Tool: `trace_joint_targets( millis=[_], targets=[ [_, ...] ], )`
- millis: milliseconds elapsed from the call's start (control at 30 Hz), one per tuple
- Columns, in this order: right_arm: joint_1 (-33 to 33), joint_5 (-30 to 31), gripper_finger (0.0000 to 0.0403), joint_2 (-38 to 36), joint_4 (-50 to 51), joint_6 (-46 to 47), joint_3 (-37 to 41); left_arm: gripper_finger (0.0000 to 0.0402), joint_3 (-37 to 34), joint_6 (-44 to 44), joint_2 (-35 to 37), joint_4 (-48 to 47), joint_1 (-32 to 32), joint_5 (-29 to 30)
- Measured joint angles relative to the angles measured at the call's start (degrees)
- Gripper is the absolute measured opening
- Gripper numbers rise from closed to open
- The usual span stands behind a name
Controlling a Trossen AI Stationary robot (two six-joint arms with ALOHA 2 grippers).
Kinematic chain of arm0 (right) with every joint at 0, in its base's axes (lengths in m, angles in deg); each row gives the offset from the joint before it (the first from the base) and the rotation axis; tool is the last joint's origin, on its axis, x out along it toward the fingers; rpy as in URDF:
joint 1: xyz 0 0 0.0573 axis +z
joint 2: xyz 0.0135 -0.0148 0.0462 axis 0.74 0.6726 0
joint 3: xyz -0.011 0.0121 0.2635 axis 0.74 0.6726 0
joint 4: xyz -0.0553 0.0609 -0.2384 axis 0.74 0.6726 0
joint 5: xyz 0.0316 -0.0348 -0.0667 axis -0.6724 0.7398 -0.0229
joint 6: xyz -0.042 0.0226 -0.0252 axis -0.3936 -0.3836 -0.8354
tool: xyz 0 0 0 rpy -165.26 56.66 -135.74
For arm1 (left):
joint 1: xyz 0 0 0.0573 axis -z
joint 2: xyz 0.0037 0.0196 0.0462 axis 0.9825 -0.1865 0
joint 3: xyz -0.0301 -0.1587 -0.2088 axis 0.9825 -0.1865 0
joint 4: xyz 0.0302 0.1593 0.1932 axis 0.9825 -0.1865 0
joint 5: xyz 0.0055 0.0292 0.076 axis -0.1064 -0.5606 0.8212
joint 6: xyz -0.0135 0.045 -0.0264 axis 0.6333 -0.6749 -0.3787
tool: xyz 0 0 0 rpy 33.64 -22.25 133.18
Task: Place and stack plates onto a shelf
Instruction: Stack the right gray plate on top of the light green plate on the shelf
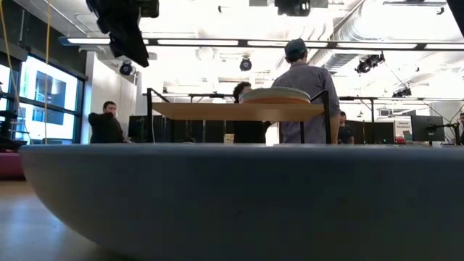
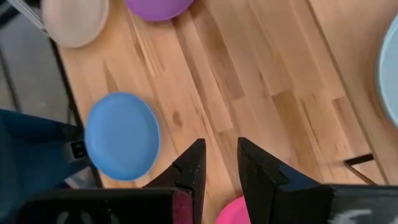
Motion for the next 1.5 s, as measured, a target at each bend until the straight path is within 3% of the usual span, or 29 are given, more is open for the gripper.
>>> trace_joint_targets(
  millis=[167,333,600,1067,1267,1500],
  targets=[
    [5.6,3.4,0.0071,0.0,0.0,4.6,0.0,0.012,0.0,3.2,0.0,-1.5,2.3,5.3],
    [10.3,6.2,0.0071,0.0,0.0,7.5,0.0,0.012,0.0,3.4,-0.2,-9.9,1.4,12.7],
    [14.5,10.6,0.0071,0.0,0.0,8.0,0.0,0.012,-0.5,3.5,-0.2,-17.7,0.0,17.1],
    [14.9,12.1,0.0071,0.1,0.0,8.5,0.0,0.012,-13.9,-2.6,0.1,-12.9,-10.1,15.6],
    [14.9,12.1,0.0071,0.1,-0.1,8.5,0.0,0.012,-14.4,-4.7,0.1,-11.7,-14.6,12.5],
    [14.9,15.0,0.0071,0.3,-1.7,9.2,0.0,0.012,-14.4,-5.3,0.2,-11.5,-14.4,8.7]
  ],
)
